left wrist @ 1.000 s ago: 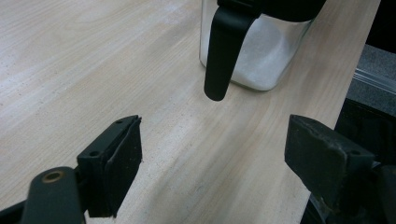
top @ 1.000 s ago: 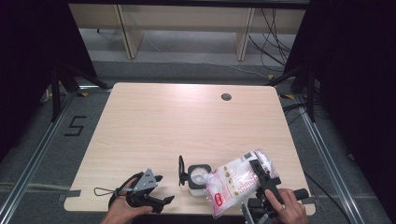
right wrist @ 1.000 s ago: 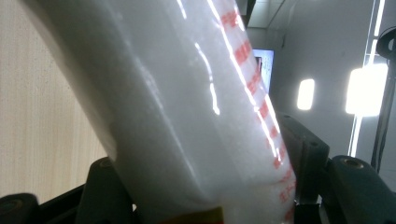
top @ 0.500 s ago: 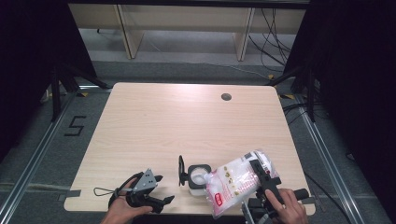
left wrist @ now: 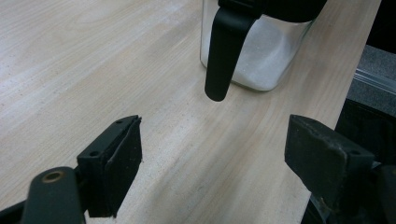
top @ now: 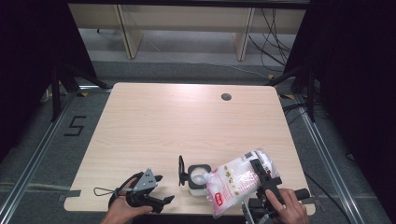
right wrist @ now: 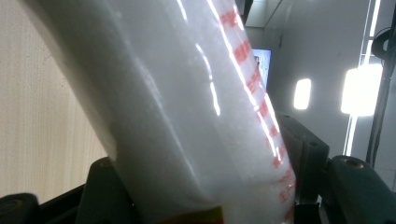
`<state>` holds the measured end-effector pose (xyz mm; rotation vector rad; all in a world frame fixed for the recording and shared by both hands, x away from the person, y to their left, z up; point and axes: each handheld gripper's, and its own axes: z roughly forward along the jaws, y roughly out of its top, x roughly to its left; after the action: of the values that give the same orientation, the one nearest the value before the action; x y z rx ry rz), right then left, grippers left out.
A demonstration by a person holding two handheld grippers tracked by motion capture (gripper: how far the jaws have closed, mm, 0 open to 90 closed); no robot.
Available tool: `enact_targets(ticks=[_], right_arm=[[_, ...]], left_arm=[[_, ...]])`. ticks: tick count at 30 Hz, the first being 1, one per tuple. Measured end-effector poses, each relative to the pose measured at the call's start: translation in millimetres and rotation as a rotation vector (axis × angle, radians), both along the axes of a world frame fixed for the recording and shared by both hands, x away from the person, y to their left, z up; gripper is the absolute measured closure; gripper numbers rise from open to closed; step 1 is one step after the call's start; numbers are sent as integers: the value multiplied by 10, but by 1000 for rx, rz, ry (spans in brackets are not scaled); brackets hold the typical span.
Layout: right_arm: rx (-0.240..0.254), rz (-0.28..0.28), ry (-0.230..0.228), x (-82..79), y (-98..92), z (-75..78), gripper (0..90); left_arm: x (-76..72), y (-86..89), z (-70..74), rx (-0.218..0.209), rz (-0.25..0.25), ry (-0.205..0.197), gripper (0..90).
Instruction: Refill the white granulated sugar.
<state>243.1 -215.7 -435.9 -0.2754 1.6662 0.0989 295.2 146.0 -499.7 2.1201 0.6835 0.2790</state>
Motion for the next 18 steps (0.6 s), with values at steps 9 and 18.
enact_targets(ticks=[9,18], right_arm=[[-4,-10,3,-17,13,-13,417],[39,-22,17,-17,3,-54,418]], left_arm=[[-3,-6,-1,-11,7,6,186],[1,3,4,2,1,2,186]])
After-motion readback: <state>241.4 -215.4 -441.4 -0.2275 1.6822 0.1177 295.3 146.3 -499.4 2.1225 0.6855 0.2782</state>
